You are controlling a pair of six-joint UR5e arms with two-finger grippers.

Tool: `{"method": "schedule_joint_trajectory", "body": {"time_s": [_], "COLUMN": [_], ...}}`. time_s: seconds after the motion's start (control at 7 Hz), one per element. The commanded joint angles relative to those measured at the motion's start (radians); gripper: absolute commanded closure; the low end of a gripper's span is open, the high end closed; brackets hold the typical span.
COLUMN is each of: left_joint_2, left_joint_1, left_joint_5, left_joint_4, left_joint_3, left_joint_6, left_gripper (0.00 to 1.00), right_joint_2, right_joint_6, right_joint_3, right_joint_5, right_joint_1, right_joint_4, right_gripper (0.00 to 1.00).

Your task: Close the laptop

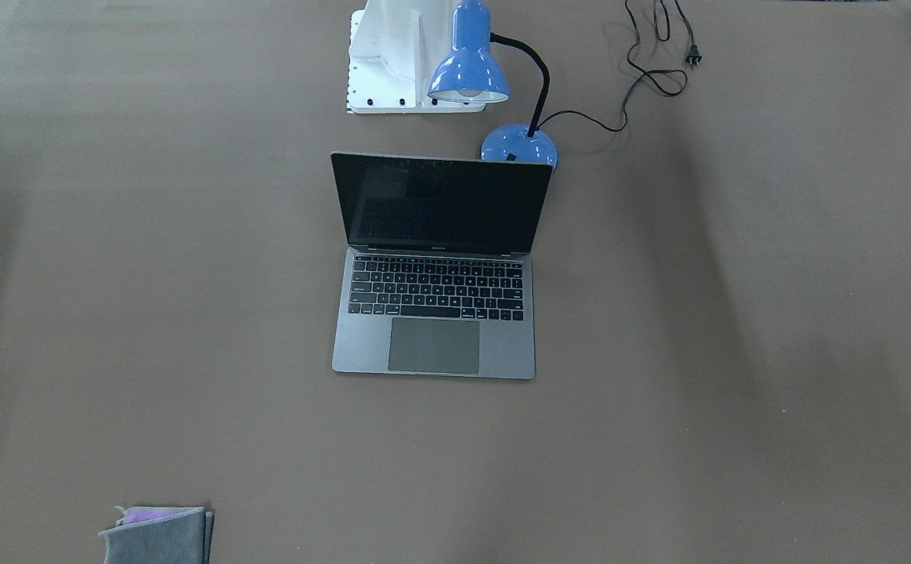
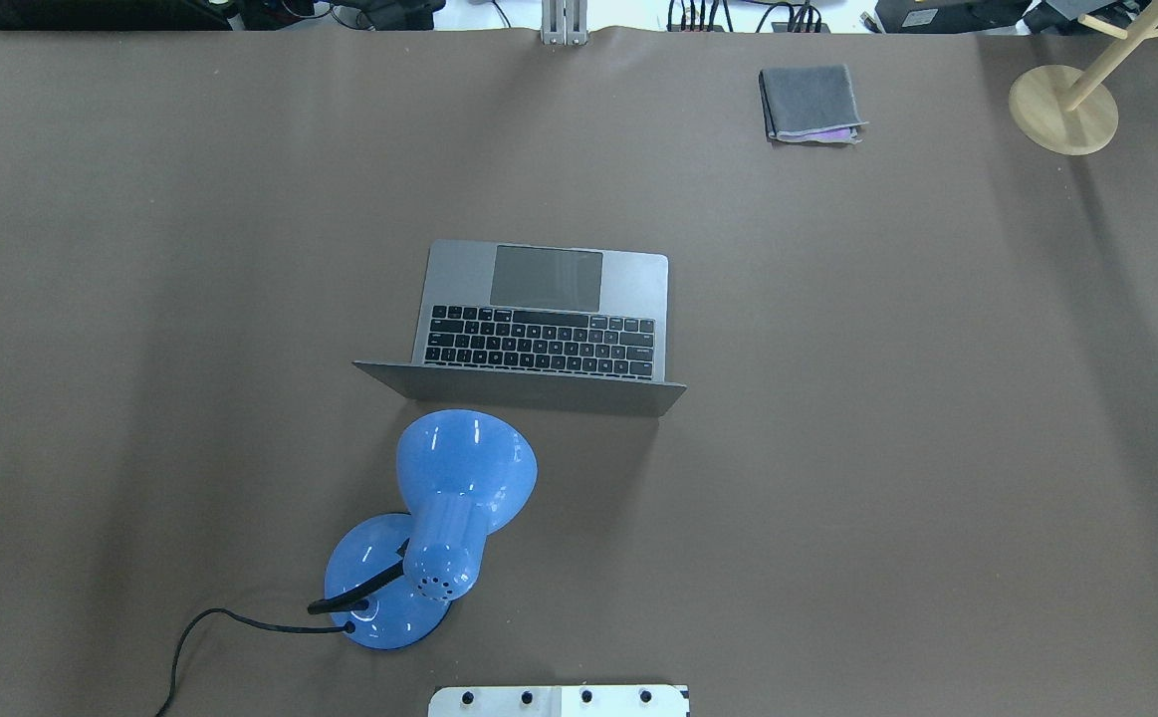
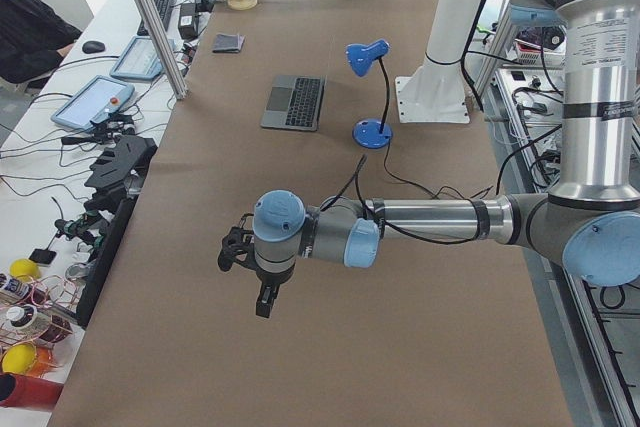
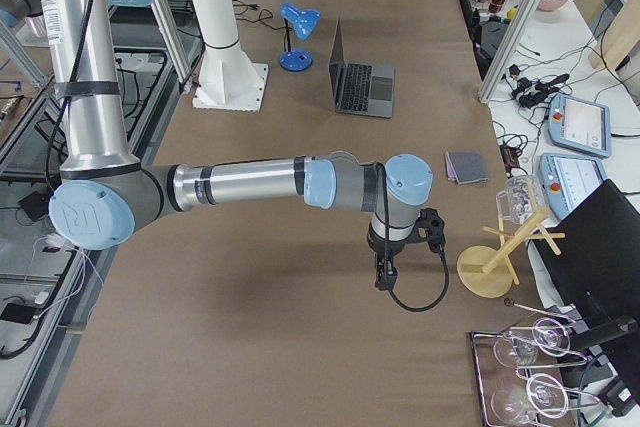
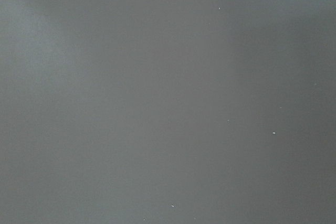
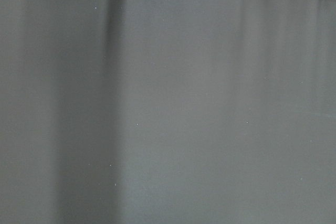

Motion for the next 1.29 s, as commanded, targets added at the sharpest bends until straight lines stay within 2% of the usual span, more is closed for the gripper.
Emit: {"method": "schedule_joint_trajectory", "body": {"time_s": [0.0, 1.14], "left_joint_2": [0.000, -0.034], "left_joint_1": [0.005, 0.011], "left_joint_5": [-0.001, -0.002], "left_joint_4": [-0.016, -0.011], "left_joint_3": [-0.001, 0.022], "left_joint_6": [-0.033, -0.036], "left_gripper": [0.02, 0.02], "right_joint_2": [-0.002, -0.007], "right_joint_6": [0.000, 0.000], "right_joint_3": [0.001, 0.005], "right_joint_5": [0.003, 0.011], "right_joint_1": [0.001, 0.001], "right_joint_4": [-0.002, -0.002], "right_gripper": [0.00, 0.00]}}
